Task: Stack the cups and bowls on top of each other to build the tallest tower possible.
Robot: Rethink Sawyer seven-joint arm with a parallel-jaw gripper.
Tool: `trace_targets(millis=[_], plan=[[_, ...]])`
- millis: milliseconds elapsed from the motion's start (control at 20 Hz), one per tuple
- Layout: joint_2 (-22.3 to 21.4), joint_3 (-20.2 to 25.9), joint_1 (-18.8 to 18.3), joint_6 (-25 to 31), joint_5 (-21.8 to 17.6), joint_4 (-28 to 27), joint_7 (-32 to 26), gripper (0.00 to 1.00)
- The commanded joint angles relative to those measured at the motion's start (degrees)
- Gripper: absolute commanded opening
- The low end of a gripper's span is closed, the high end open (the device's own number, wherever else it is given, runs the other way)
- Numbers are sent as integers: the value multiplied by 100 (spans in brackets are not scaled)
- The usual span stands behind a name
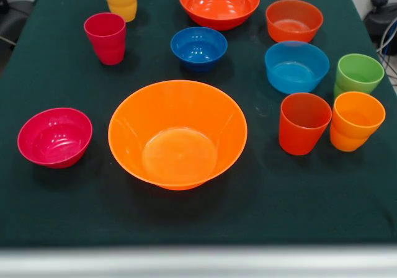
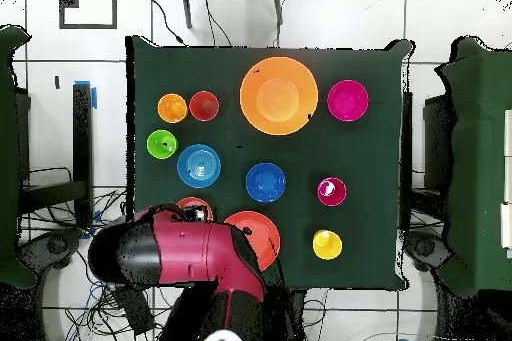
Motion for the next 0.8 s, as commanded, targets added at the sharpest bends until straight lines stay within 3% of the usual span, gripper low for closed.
trace_targets(millis=[50,400,800], plan=[[995,483,-90,212,102,-1074,859,100],[1511,484,-150,86,115,-1639,856,100],[1788,548,-260,45,166,-1847,811,100]])
